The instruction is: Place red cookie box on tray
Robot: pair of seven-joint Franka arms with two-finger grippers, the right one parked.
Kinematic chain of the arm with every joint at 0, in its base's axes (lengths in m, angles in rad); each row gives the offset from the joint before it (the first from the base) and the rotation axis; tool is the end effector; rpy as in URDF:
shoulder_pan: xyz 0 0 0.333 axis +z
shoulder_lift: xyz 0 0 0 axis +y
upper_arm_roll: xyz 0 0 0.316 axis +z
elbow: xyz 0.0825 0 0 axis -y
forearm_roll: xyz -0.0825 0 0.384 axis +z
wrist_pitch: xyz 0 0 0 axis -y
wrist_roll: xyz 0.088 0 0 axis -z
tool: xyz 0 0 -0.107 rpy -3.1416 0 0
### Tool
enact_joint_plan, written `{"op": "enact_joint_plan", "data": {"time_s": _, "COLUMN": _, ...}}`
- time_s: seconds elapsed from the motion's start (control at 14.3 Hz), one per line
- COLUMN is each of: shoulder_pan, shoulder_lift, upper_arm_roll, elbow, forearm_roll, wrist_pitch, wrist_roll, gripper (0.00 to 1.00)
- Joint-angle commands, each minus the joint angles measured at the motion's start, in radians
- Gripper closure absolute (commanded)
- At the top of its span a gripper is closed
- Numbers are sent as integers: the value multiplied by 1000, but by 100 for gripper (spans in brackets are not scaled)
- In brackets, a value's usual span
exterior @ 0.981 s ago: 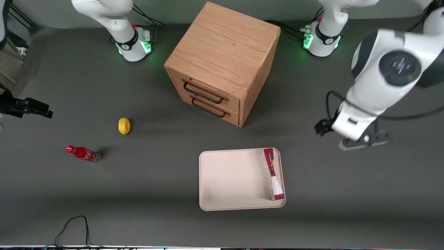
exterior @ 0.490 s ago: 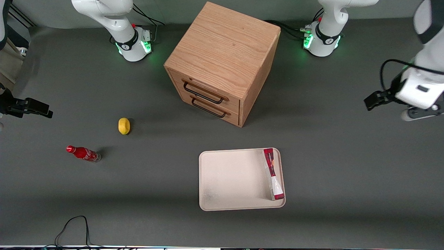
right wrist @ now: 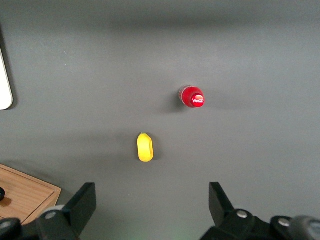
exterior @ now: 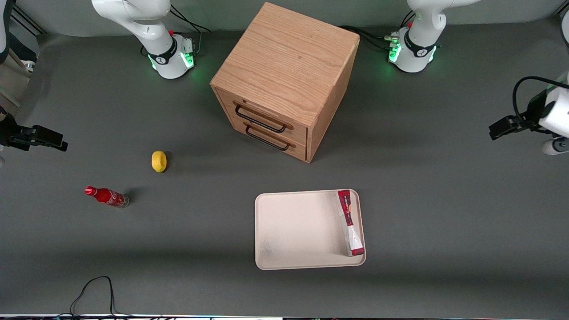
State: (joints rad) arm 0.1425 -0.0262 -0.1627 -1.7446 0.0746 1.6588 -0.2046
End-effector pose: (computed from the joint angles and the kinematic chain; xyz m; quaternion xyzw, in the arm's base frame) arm 0.5478 -0.0046 0.5642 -0.9949 -0.0877 0.0254 0.0423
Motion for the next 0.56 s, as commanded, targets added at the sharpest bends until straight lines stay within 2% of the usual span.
{"op": "enact_joint_plan", "data": {"time_s": 0.0, "shoulder_pan": -17, "shoulder_lift": -9, "upper_arm_roll": -14, "elbow": 2, "forearm_roll": 4, "wrist_pitch": -19, "wrist_roll": -4, "gripper": 0}}
{"op": "enact_joint_plan", "data": {"time_s": 0.21, "shoulder_pan": -113, "shoulder_lift": -9, "upper_arm_roll": 92, "elbow": 1, "forearm_roll": 8, "wrist_pitch": -20, "wrist_roll": -6, "gripper": 0}}
{"op": "enact_joint_plan", "data": {"time_s": 0.49, "shoulder_pan": -110, "shoulder_lift": -9, "upper_arm_roll": 94, "elbow": 2, "forearm_roll": 8, "wrist_pitch": -25, "wrist_roll": -10, "gripper": 0}}
